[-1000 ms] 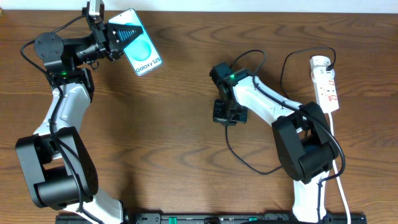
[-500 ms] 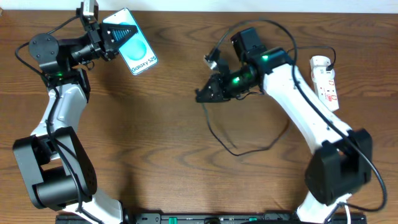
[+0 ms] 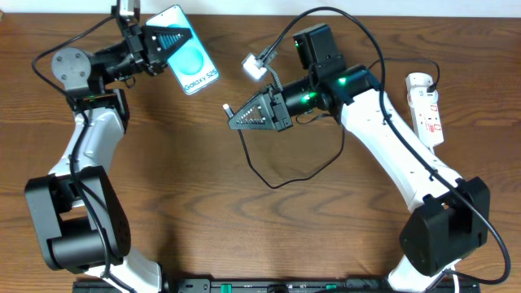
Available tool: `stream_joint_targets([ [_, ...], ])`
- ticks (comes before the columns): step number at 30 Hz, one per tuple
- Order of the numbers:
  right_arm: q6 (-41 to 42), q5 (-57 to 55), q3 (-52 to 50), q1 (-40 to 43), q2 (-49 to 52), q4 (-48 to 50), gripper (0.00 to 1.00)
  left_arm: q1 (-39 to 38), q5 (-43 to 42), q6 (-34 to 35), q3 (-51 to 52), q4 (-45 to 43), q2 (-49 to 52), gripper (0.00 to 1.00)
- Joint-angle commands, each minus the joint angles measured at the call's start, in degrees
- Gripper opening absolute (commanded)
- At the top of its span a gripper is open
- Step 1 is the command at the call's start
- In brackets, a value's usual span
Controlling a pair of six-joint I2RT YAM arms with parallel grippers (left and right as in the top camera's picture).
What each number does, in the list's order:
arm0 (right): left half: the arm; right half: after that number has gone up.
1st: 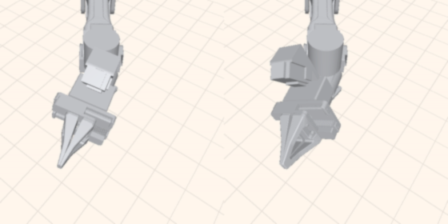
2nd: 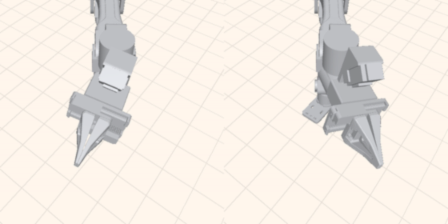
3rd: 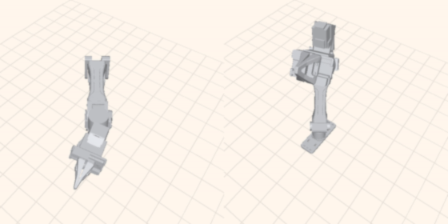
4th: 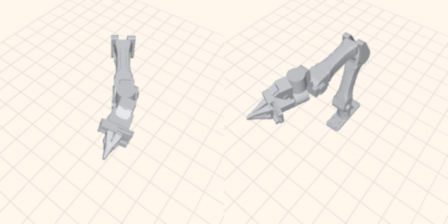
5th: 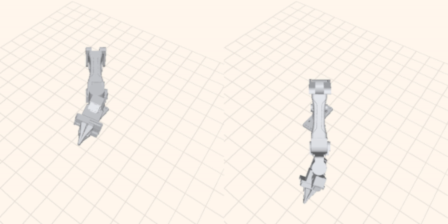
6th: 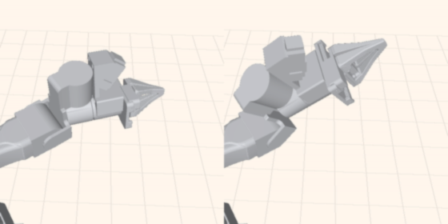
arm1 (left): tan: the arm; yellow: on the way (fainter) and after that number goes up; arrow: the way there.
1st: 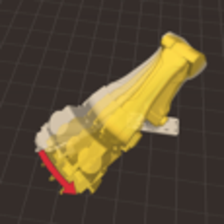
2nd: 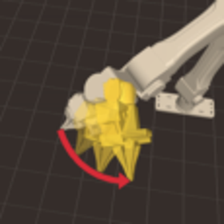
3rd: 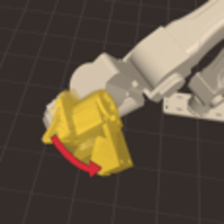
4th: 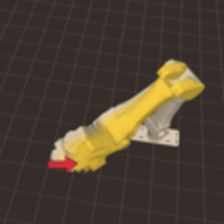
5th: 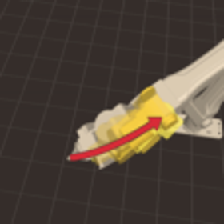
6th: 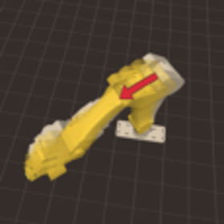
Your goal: Plug charger to phone and switch on socket
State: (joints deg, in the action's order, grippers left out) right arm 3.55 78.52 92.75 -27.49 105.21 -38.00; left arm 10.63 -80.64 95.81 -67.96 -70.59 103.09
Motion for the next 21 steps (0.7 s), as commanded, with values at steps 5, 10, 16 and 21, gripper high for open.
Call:
stream_joint_targets([
  [5, 6.3, -2.1, 0.7, -1.6, -0.5, 2.1, 0.01, -1.5, 1.8, 4.4, -0.5, -1.1, -0.2, 0.07],
  [10, 9.3, -5.5, 0.7, -1.6, -0.5, 4.1, 0.01, -2.4, 1.3, 5.2, -0.5, -2.6, -0.2, 0.07],
  [16, 13.2, -6.8, 0.7, -1.6, -0.5, 8.7, 0.01, -3.0, 0.5, 5.5, -0.5, -4.9, -0.2, 0.07],
  [21, 16.0, -8.4, 0.7, -1.4, -0.5, 10.8, 0.01, -3.0, -0.3, 5.7, -0.5, -5.4, -0.2, 0.07],
])
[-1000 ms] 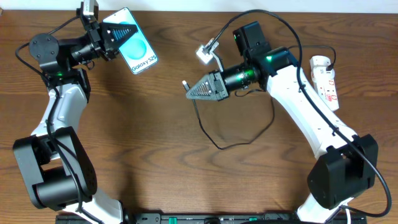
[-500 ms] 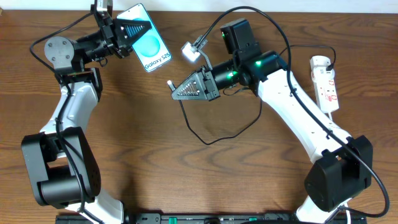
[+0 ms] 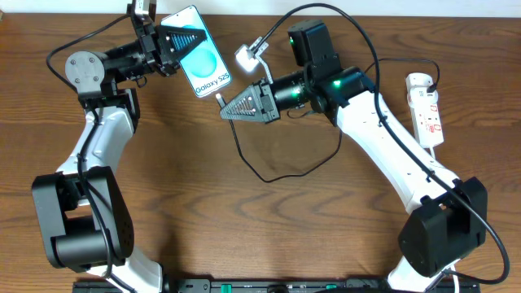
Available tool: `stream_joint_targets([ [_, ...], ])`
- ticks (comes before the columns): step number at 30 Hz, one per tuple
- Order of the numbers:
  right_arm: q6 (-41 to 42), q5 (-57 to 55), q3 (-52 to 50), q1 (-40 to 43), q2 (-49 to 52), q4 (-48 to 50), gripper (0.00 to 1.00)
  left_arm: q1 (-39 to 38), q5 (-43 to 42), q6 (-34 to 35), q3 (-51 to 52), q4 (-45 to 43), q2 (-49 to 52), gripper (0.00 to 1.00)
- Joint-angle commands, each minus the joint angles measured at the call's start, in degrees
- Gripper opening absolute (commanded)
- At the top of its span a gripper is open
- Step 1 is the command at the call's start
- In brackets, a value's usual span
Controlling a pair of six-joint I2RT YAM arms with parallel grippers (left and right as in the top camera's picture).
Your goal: Plug charger to phone and switch on socket
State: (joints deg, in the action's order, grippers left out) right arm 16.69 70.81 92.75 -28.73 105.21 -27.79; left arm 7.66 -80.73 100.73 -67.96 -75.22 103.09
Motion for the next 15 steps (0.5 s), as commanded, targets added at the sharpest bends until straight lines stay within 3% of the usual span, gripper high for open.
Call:
stream_joint_targets([
  [1, 3.0, -0.7, 0.7, -0.2, -0.5, 0.9, 0.01, 0.0, -0.3, 0.8, -0.5, -0.8, -0.2, 0.07],
  [15, 4.5, -2.3, 0.7, -0.2, -0.5, 1.4, 0.01, 0.0, -0.9, 1.0, -0.5, -0.8, -0.2, 0.07],
])
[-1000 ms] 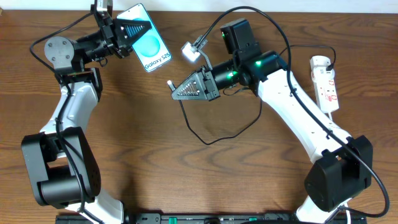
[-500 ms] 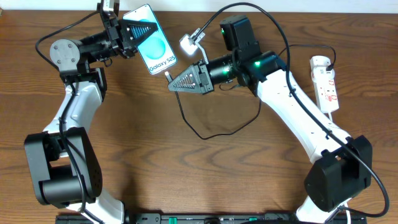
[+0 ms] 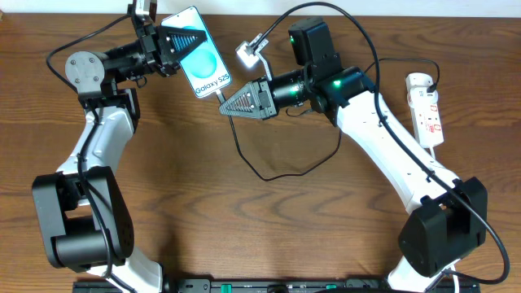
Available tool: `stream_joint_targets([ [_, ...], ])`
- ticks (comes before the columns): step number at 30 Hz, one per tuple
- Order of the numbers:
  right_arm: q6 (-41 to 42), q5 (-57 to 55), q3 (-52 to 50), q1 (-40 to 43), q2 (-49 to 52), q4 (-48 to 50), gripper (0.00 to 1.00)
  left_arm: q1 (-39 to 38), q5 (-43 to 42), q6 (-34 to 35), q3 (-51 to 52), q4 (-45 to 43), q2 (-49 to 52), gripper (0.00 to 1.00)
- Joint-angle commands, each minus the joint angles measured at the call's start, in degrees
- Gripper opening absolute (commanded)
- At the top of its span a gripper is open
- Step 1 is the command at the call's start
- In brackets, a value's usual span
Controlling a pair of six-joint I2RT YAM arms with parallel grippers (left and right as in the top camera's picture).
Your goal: Plug charger to phone and switch on socket
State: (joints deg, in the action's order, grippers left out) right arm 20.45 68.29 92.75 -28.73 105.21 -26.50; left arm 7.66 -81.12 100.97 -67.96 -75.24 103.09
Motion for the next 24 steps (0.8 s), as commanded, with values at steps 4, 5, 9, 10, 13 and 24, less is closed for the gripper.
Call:
stream_joint_targets([
  [4, 0.8, 2.2, 0.7, -0.3, -0.5, 0.1, 0.01, 0.0, -0.5, 0.2, -0.5, -0.8, -0.2, 0.08],
  [5, 0.8, 2.4, 0.7, -0.3, -0.5, 0.2, 0.01, 0.0, -0.5, 0.2, -0.5, -0.8, -0.2, 0.07],
  [9, 0.7, 3.5, 0.7, -0.3, -0.5, 0.2, 0.01, 0.0, -0.5, -0.4, -0.5, -0.8, -0.2, 0.07],
  [10, 0.7, 4.0, 0.7, -0.3, -0.5, 0.2, 0.01, 0.0, -0.5, -0.4, -0.5, -0.8, -0.2, 0.07],
  [13, 0.7, 4.1, 0.7, -0.3, -0.5, 0.2, 0.01, 0.0, -0.5, -0.4, -0.5, -0.8, -0.2, 0.07],
  [24, 2.3, 4.0, 0.7, -0.3, -0.5, 2.6, 0.01, -0.2, -0.7, -0.3, -0.5, -0.8, -0.2, 0.07],
])
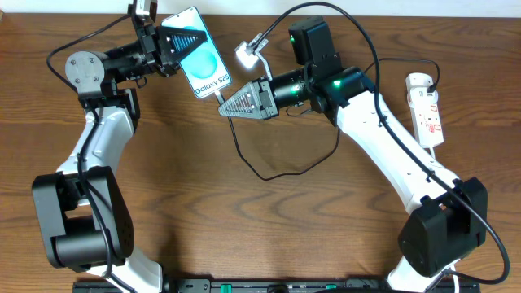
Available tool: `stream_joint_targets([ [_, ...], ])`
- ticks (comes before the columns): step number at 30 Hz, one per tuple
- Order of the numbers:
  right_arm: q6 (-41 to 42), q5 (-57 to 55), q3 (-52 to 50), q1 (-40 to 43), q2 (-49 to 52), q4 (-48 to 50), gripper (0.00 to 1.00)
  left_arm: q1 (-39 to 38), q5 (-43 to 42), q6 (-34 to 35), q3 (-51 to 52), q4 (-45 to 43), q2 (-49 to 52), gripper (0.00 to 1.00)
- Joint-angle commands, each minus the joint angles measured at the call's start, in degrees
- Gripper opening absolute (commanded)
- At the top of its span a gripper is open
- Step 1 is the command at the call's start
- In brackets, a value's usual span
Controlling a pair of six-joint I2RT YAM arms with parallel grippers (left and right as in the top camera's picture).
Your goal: Plug charger to phone and switch on socket
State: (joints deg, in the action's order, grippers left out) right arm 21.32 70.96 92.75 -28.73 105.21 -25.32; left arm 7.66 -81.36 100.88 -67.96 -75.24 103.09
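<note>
A phone (pixel 205 67) with a blue screen reading "Galaxy S25" lies tilted at the back of the table. My left gripper (pixel 189 39) is shut on its upper part, one dark triangular finger lying across the screen. My right gripper (pixel 221 108) is shut on the charger plug, whose white tip touches the phone's lower edge. Whether the plug is seated cannot be told. The black cable (pixel 273 175) loops down from the gripper. The white socket strip (pixel 426 104) lies at the far right, with its switch too small to read.
A small white adapter (pixel 247 54) on the cable lies just right of the phone, behind the right gripper. The right wrist's black camera box (pixel 312 41) hangs over the back edge. Both arm bases stand at the table's front corners.
At first my left gripper held the phone further left, and my right gripper held the plug well apart from it. Then the phone had shifted right and the plug tip was close to its lower edge. After that the tip met that edge and has stayed there.
</note>
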Motion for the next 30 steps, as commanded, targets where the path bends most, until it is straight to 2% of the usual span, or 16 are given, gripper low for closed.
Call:
stream_joint_targets([
  [1, 1.8, 1.4, 0.7, -0.2, -0.5, 1.6, 0.01, -0.2, -0.5, -0.3, -0.5, -0.8, -0.2, 0.07],
  [16, 1.8, 0.9, 0.5, -1.4, -0.5, 1.3, 0.01, -0.1, 1.9, 3.0, -0.5, -0.7, -0.2, 0.07],
  [30, 1.8, 0.2, 0.5, -1.2, -0.5, 1.3, 0.01, -0.1, -0.6, 3.6, -0.5, -3.3, -0.2, 0.07],
])
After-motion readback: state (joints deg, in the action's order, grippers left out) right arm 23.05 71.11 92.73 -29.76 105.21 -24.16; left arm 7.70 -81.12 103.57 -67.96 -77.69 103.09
